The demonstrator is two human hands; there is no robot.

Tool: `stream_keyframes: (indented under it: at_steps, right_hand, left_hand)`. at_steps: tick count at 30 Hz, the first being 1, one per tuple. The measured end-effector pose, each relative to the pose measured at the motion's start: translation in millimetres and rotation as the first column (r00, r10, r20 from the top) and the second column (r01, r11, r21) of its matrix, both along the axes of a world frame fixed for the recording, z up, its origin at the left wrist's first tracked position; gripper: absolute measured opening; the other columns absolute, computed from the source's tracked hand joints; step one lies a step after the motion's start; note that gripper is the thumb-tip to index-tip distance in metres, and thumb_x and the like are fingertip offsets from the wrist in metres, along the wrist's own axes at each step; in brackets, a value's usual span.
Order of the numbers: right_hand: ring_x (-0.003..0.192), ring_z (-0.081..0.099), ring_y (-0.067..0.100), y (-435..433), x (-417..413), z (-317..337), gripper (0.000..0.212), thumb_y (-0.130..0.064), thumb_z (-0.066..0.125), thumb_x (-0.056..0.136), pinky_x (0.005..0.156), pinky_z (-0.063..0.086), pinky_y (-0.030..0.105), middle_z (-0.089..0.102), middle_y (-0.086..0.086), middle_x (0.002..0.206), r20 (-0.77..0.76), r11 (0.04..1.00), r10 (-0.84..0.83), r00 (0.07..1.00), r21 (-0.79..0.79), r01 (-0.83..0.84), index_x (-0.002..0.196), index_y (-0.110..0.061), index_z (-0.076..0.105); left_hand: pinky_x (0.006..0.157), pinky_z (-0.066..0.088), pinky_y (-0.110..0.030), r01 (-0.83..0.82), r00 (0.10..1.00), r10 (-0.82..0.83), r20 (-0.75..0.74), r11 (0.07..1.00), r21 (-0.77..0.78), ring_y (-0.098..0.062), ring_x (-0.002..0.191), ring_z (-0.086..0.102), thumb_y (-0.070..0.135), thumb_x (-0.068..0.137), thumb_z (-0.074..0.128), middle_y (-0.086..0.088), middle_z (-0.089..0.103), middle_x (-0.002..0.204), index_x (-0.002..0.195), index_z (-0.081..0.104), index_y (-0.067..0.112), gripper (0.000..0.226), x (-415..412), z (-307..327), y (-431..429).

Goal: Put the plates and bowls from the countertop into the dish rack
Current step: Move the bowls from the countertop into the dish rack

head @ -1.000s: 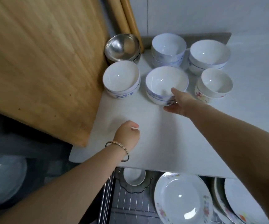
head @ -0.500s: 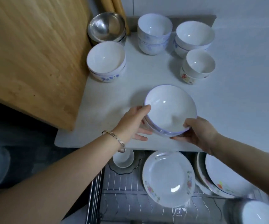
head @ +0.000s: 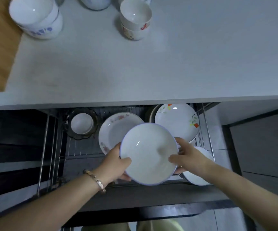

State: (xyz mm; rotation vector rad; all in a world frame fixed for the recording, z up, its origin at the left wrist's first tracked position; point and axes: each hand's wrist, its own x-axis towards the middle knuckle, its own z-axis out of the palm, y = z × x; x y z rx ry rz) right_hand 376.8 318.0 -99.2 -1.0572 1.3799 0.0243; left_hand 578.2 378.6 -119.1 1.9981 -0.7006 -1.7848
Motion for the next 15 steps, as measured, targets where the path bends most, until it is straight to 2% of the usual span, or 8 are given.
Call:
stream_keyframes:
  at_steps: [1,3,5,6,8,9,11,15]
  right_hand:
    - [0.084,0.067,0.018,2,-8,-11,0.036,-0.013,0.06,0.079,0.083,0.057,0.035,0.067,-0.003,0.091,-0.08,0.997,0.058,0.995,-0.046,-0.062,0.109,-0.031,0.056]
    - [0.096,0.065,0.022,3,-17,-36,0.027,-0.026,0.059,0.084,0.082,0.049,0.028,0.069,0.001,0.101,-0.247,0.961,0.207,0.947,-0.133,-0.244,0.111,-0.026,0.061]
    - [0.108,0.061,0.023,2,-18,-67,0.037,-0.031,0.053,0.09,0.084,0.046,0.027,0.067,0.003,0.117,-0.346,0.904,0.314,0.884,-0.176,-0.39,0.126,-0.025,0.055]
    - [0.114,0.059,0.025,2,-16,-82,0.042,-0.029,0.049,0.093,0.09,0.046,0.028,0.063,0.004,0.125,-0.395,0.861,0.373,0.839,-0.189,-0.472,0.134,-0.025,0.047]
    - [0.118,0.057,0.026,4,-13,-114,0.046,-0.022,0.04,0.097,0.098,0.045,0.032,0.058,0.006,0.132,-0.498,0.781,0.444,0.745,-0.192,-0.594,0.142,-0.025,0.037]
    - [0.117,0.058,0.028,5,-13,-128,0.045,-0.018,0.038,0.097,0.098,0.045,0.034,0.058,0.008,0.131,-0.524,0.774,0.447,0.725,-0.179,-0.607,0.142,-0.023,0.037]
    - [0.115,0.059,0.031,5,-13,-148,0.04,-0.014,0.037,0.097,0.098,0.046,0.037,0.059,0.012,0.128,-0.533,0.804,0.437,0.724,-0.129,-0.581,0.136,-0.018,0.044]
    - [0.117,0.058,0.029,3,-9,-173,0.035,-0.005,0.037,0.096,0.1,0.046,0.035,0.057,0.014,0.129,-0.615,0.747,0.486,0.621,-0.077,-0.66,0.129,-0.007,0.05]
  left_hand:
    - [0.057,0.058,-0.041,-0.009,1.0,0.009,0.005,1.0,0.023,-0.025,0.078,0.063,-0.007,0.087,0.037,-0.005,0.058,0.103,0.118,0.042,0.027,0.046,-11,-13,7]
    - [0.054,0.057,-0.038,0.022,0.999,-0.023,0.028,0.998,0.054,-0.022,0.072,0.062,-0.006,0.086,0.038,-0.002,0.058,0.095,0.113,0.04,0.03,0.045,-29,-40,19]
    - [0.059,0.058,-0.044,0.073,0.995,-0.077,0.055,0.995,0.072,-0.028,0.083,0.063,-0.005,0.084,0.041,-0.002,0.059,0.098,0.113,0.04,0.034,0.049,-42,-66,26]
    - [0.064,0.058,-0.046,0.096,0.992,-0.101,0.071,0.993,0.076,-0.032,0.092,0.064,-0.005,0.082,0.042,-0.004,0.061,0.103,0.115,0.043,0.034,0.051,-48,-78,28]
    - [0.08,0.055,-0.039,0.16,0.975,-0.169,0.143,0.984,0.076,-0.031,0.108,0.061,-0.005,0.08,0.045,-0.009,0.063,0.115,0.125,0.048,0.026,0.055,-55,-102,28]
    - [0.085,0.05,-0.031,0.199,0.962,-0.211,0.173,0.976,0.088,-0.029,0.113,0.058,-0.004,0.081,0.046,-0.01,0.062,0.121,0.13,0.049,0.02,0.054,-59,-112,27]
    - [0.083,0.041,-0.022,0.253,0.947,-0.273,0.167,0.958,0.134,-0.026,0.117,0.055,-0.001,0.084,0.045,-0.011,0.06,0.125,0.133,0.048,0.015,0.051,-66,-128,23]
    - [0.089,0.043,-0.027,0.272,0.942,-0.301,0.152,0.944,0.186,-0.027,0.12,0.052,-0.002,0.087,0.043,-0.013,0.056,0.13,0.134,0.046,0.012,0.05,-74,-159,13]
